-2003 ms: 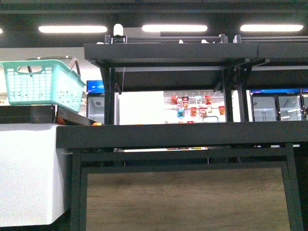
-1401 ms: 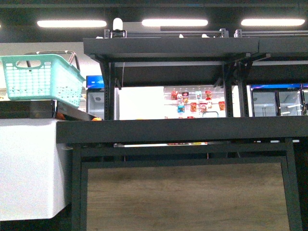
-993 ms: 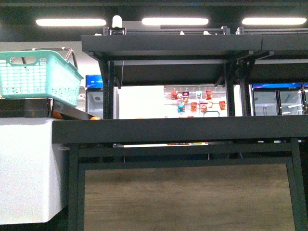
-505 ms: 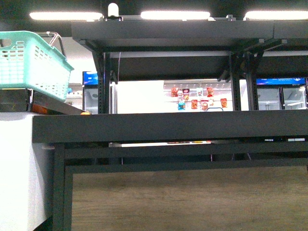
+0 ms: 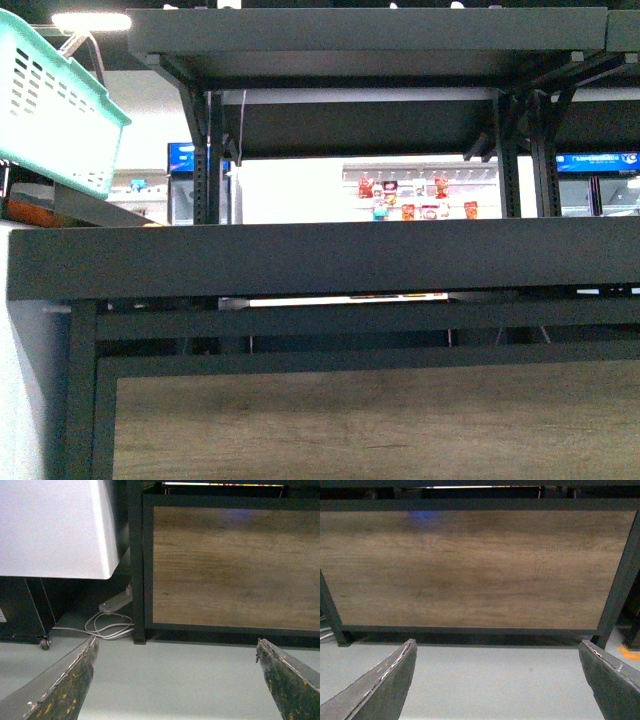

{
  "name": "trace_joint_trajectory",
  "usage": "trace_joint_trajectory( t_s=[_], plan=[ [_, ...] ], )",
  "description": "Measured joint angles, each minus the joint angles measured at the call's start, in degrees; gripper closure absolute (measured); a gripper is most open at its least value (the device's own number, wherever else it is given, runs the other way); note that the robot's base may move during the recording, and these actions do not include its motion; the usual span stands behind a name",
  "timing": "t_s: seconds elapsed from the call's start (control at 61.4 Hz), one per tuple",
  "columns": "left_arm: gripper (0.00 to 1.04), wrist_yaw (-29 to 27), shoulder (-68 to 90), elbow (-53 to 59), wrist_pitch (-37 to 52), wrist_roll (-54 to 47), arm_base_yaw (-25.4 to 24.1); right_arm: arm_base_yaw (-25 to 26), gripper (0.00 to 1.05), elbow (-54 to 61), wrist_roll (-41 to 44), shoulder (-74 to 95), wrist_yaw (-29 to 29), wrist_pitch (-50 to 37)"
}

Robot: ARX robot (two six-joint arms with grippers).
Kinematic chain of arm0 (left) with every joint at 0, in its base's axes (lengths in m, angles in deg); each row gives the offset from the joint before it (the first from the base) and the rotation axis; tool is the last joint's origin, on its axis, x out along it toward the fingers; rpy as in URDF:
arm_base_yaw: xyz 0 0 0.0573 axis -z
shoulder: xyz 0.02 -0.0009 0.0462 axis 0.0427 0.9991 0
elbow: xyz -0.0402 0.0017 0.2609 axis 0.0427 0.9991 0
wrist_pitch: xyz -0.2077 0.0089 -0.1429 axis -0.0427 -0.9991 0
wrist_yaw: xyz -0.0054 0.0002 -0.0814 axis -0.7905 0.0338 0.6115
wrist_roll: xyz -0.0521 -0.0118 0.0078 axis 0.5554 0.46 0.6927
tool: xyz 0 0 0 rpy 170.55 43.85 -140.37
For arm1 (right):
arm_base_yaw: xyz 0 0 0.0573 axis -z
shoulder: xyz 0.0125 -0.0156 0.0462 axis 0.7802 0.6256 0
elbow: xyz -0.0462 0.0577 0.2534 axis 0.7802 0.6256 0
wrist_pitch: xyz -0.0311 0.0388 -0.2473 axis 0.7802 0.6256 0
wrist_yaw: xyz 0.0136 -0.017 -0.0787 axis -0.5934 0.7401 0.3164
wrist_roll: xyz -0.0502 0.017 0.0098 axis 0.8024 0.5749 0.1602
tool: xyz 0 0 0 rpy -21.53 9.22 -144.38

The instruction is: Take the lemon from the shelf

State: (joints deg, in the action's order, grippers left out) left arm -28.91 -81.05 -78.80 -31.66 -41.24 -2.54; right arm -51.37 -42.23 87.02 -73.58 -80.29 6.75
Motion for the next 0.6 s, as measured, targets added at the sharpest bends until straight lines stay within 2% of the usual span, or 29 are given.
trace_joint_trajectory(
  t_s=[0.603],
  plan=[
    [0.08, 0.02, -0.04, 0.0, 0.0, 0.0, 0.0, 0.0, 0.07, 0.0, 0.0, 0.0, -0.02, 0.02]
  ],
)
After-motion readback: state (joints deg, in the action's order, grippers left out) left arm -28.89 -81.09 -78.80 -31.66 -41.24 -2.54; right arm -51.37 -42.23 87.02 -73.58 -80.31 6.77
